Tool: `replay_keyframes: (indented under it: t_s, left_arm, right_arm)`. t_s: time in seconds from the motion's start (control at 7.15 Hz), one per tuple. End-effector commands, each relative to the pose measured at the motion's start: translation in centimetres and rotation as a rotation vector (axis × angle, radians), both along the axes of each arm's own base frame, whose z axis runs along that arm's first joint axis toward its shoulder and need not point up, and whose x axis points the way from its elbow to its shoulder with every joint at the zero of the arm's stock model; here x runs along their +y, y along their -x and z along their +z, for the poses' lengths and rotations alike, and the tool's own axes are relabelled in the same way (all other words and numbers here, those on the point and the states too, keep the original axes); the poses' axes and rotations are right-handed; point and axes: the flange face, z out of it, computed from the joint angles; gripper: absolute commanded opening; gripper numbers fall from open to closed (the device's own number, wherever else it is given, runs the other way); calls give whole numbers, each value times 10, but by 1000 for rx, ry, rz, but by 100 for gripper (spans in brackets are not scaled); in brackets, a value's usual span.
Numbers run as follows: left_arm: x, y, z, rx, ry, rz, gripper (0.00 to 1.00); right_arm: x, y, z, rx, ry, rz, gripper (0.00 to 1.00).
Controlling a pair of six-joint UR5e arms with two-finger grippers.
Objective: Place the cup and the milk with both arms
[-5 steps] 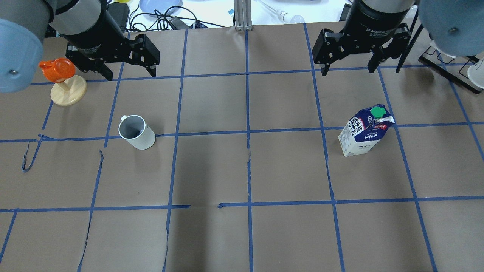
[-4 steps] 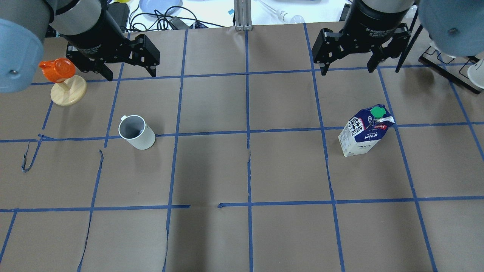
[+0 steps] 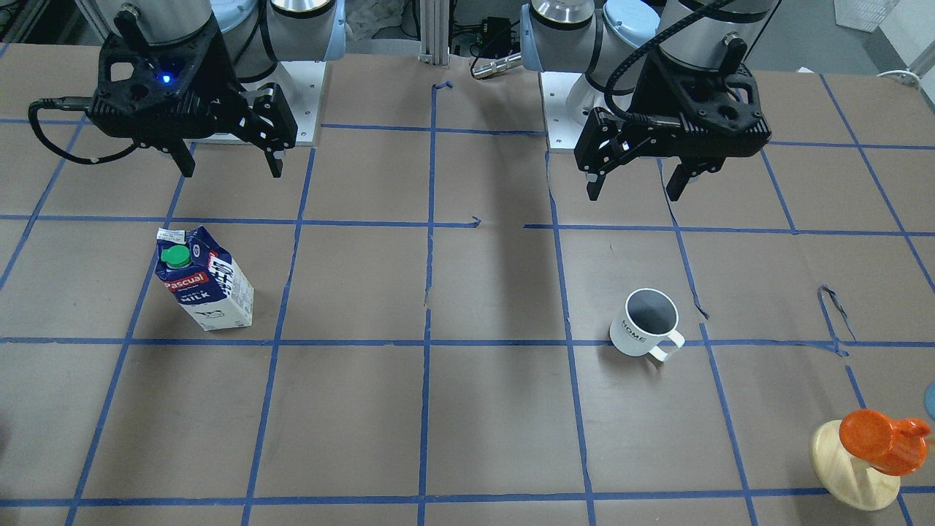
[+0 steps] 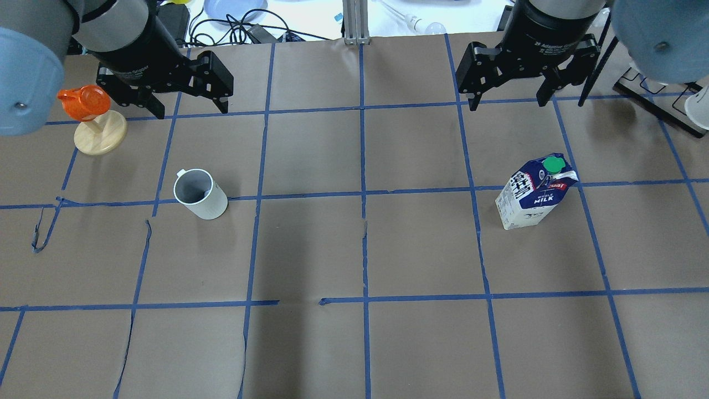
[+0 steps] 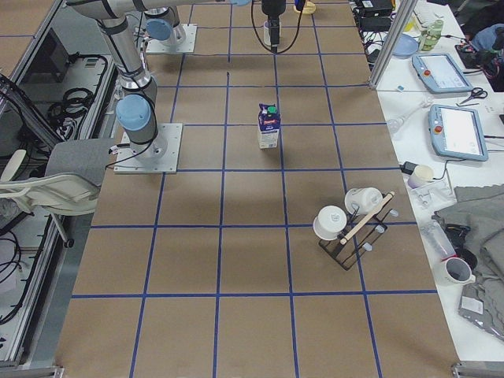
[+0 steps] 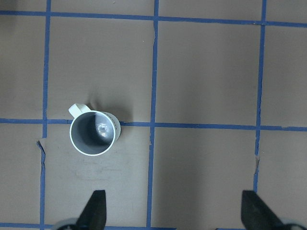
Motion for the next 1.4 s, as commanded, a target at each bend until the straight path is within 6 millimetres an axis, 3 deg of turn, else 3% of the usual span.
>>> replay_keyframes:
  t_s: [0.0,0.14,0.28,1.26]
  left_arm:
    - [2,0,-4,-2,-13,-1,100]
    - [-8,-8,-3,13,-14,15,100]
    - [3,-13,-7,3,-70,17,100]
    - [0,-12,-16,0,-90,14,100]
  right_arm:
    - [0,0,0,0,-2,0,100]
    - [0,0,0,0,-2,0,100]
    - [0,0,0,0,0,0,100]
    - [0,0,0,0,-2,0,100]
